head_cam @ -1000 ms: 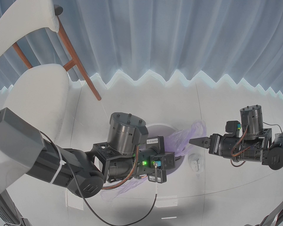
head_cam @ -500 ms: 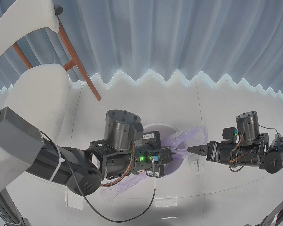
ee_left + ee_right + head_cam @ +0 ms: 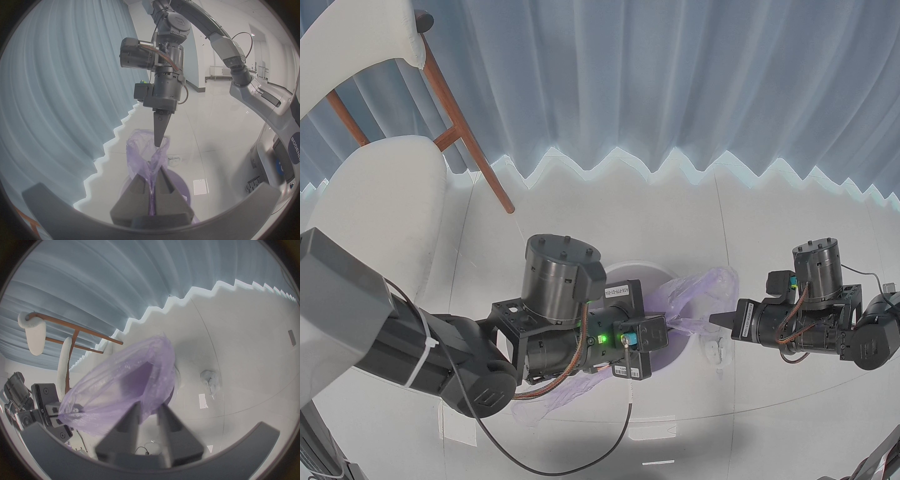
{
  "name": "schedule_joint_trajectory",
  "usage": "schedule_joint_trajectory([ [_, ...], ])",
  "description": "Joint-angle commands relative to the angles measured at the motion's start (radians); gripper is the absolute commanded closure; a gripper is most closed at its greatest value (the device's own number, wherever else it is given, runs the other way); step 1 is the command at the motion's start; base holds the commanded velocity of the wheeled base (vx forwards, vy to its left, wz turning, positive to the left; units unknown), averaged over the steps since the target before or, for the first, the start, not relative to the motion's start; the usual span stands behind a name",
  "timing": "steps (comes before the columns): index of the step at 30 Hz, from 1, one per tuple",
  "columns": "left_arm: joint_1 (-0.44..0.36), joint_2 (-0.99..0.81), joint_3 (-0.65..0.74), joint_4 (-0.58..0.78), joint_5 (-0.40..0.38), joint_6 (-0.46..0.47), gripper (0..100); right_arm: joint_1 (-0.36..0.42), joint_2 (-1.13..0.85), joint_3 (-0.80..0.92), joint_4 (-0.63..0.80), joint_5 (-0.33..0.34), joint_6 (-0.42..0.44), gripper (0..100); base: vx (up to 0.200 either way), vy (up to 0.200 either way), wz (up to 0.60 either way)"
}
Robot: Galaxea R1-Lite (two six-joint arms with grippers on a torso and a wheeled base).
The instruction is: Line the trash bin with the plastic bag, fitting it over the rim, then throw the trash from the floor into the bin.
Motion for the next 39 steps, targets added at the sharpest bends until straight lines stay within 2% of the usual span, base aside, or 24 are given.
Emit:
schedule_joint_trajectory([
  [1, -0.010, -0.001, 0.003, 0.000, -0.001, -0.002, 100, -0.001, 0.013, 0.001, -0.015, 0.000, 0.000, 100, 0.000, 0.000, 0.00],
  [13, -0.007, 0.002, 0.004, -0.003, 0.005, -0.032, 100, -0.007, -0.007, 0.021, -0.108, -0.001, -0.006, 100, 0.000, 0.000, 0.00],
  [16, -0.006, 0.000, 0.001, -0.032, 0.006, -0.032, 100, -0.011, -0.007, 0.032, -0.115, 0.000, -0.040, 100, 0.000, 0.000, 0.00],
  [17, -0.010, -0.003, -0.002, -0.038, 0.011, -0.037, 0, -0.012, -0.007, 0.038, -0.116, 0.000, -0.052, 100, 0.000, 0.000, 0.00],
  [23, 0.010, -0.078, 0.038, -0.038, 0.061, -0.160, 0, -0.017, -0.020, 0.050, -0.116, 0.000, -0.064, 100, 0.000, 0.000, 0.00],
  [32, 0.103, -0.202, 0.148, -0.006, 0.052, -0.319, 0, -0.017, -0.018, 0.067, -0.118, 0.006, -0.095, 100, 0.000, 0.000, 0.00],
  [36, 0.094, -0.285, 0.273, 0.038, 0.029, -0.520, 0, -0.017, -0.017, 0.067, -0.118, 0.006, -0.097, 100, 0.000, 0.000, 0.00],
  [38, 0.091, -0.288, 0.285, 0.040, 0.018, -0.548, 0, -0.017, -0.015, 0.067, -0.118, 0.006, -0.097, 100, 0.000, 0.000, 0.00],
  [39, 0.089, -0.294, 0.331, 0.037, -0.029, -0.632, 0, -0.017, -0.015, 0.067, -0.119, 0.006, -0.097, 100, 0.000, 0.000, 0.00],
])
